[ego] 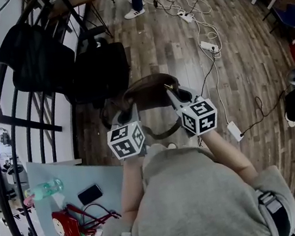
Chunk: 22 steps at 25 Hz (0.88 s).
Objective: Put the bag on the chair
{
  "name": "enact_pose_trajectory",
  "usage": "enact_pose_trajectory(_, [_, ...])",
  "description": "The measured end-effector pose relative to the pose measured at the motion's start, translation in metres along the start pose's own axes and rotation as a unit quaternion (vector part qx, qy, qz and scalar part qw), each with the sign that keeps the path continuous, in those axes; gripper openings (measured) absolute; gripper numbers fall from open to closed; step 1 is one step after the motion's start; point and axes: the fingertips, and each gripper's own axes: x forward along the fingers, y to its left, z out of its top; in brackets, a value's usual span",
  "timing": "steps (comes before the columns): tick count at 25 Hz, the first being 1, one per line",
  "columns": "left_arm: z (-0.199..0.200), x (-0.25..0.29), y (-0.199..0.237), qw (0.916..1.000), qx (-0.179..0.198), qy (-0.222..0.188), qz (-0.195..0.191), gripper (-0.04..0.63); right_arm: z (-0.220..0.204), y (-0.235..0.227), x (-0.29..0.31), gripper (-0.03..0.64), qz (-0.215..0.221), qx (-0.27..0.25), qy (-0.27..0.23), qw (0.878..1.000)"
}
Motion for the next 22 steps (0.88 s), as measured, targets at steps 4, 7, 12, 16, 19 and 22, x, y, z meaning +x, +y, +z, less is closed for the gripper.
enact_pose_trajectory(4, [-0.001,-0.002,-0.005,1.0000,0.002,-0.002,0.001,0.055,-0.001,0.000,-0.004,0.038,0.008,-0.002,0.001,1.000])
enact_pose_trajectory(7, [-0.002,-0.005,-0.009,1.0000,-0.001,-0.004,0.005,0.055,0.000,-0.001,-0.009,0.038,0.022,-0.001,-0.002,1.000])
enact_pose_trajectory(12, [0.000,-0.006,-0.009,0.9999,-0.006,-0.001,0.010,0.055,0.002,-0.001,-0.007,0.039,0.025,0.003,0.001,1.000])
enact_pose_trajectory(16, [0.002,-0.004,-0.003,0.9998,-0.010,-0.002,0.017,0.055,0.006,0.000,0.001,0.038,0.030,0.007,0.004,1.000])
enact_pose_trajectory(19, [0.007,0.002,0.004,0.9997,-0.013,-0.002,0.021,0.055,0.011,-0.001,0.013,0.038,0.034,0.007,0.007,0.999])
enact_pose_trajectory(22, [0.012,0.012,0.015,0.9995,-0.020,-0.001,0.025,0.055,0.015,-0.001,0.029,0.038,0.039,0.003,0.012,0.999])
